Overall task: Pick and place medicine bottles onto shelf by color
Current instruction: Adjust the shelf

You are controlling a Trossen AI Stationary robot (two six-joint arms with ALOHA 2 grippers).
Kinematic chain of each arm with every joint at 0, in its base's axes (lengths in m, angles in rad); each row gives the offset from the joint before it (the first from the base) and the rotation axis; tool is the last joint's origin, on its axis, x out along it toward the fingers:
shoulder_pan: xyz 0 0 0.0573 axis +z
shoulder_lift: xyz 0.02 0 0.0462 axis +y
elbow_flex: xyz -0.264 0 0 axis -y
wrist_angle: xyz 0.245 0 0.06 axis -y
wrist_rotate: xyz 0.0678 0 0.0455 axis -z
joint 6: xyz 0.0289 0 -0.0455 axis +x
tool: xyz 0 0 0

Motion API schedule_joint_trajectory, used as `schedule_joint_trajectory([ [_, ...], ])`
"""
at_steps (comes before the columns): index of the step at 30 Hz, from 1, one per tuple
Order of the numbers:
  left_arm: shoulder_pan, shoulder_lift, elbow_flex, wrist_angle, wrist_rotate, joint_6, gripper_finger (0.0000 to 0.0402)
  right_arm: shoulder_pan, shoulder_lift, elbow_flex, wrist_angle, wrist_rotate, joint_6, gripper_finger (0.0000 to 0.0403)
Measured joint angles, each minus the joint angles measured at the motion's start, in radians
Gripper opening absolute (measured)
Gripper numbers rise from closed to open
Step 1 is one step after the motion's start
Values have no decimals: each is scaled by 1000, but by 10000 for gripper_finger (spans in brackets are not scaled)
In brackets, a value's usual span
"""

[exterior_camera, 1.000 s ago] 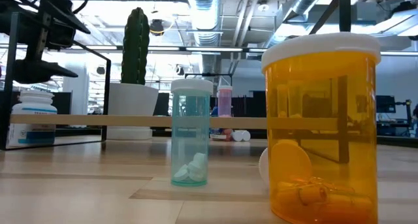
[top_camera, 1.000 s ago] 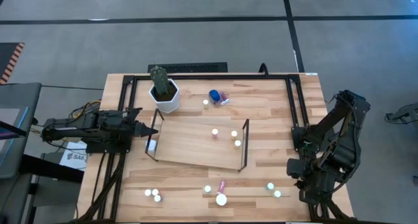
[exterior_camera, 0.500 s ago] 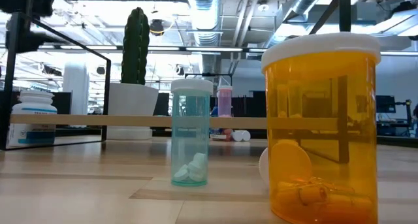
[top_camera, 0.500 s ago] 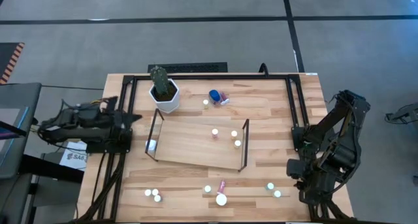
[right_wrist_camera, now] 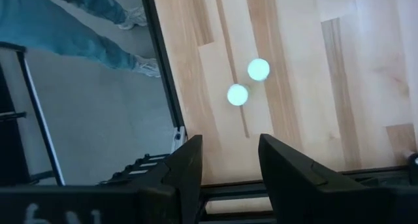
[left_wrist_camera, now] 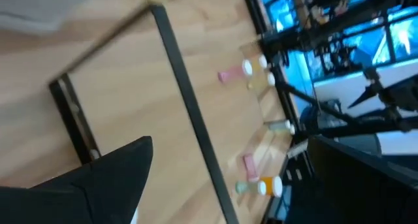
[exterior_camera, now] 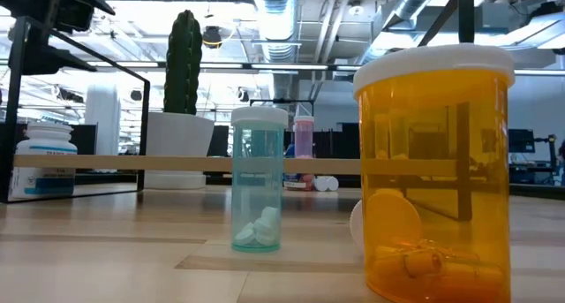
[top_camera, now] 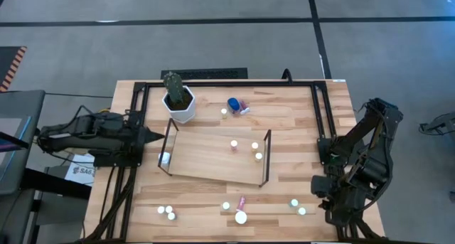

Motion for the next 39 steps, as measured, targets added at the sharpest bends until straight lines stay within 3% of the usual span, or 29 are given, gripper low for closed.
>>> schedule_joint_trajectory([
  [9, -27, 149, 0, 119, 64, -10, 394, 0, 0, 0, 36, 0, 0, 173],
  [39, -176, 389, 0, 384, -58, -103, 394, 0, 0, 0, 34, 0, 0, 173],
])
